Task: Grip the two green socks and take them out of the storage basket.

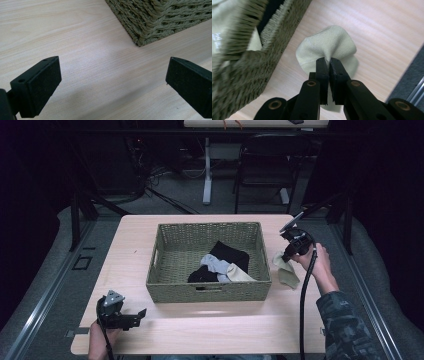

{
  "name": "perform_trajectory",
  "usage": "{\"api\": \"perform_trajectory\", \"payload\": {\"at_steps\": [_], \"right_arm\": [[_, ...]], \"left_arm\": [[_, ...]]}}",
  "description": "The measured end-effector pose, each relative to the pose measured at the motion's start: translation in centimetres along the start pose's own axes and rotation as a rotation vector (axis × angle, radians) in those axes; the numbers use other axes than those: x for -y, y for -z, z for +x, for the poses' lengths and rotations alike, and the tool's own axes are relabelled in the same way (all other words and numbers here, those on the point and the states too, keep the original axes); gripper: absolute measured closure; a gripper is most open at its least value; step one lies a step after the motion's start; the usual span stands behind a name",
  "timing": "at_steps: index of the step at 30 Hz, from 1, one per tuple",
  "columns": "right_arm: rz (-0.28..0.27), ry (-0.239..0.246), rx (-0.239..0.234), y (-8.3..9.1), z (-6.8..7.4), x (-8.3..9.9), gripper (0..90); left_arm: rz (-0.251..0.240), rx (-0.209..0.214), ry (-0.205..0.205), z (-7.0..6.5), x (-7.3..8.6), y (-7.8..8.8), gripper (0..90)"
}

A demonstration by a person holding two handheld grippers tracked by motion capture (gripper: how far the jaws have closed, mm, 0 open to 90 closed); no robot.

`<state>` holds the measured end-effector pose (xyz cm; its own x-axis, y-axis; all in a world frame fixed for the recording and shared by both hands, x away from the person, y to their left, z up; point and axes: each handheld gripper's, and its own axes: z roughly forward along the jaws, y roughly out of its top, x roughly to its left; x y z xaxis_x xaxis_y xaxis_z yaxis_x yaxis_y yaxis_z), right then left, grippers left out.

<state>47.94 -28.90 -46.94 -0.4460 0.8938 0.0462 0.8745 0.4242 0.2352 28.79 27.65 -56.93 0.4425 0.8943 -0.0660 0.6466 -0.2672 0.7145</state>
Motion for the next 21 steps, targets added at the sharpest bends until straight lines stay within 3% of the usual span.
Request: {"api": "perform_trajectory", "payload": {"at_steps": [4,9,15,21], "right_arm": [[0.066,-0.008,-0.028,-1.9,-0.3,0.1,79.8],[0.064,-0.016,-0.044,-2.0,-0.5,0.4,61.7],[0.007,0.031,-0.040,1.0,0.3,0.7,49.8],[-0.078,0.076,-0.026,5.7,1.8,0.4,36.2]], "left_arm": [[0.001,0.006,-0.001,0.1,0.0,0.0,0.2],[-0.002,0.005,-0.001,0.1,0.0,0.0,0.2],[-0.004,0.005,0.000,0.0,0.0,0.0,0.1],[-0.003,0.006,0.005,0.1,0.0,0.0,0.1]]}}
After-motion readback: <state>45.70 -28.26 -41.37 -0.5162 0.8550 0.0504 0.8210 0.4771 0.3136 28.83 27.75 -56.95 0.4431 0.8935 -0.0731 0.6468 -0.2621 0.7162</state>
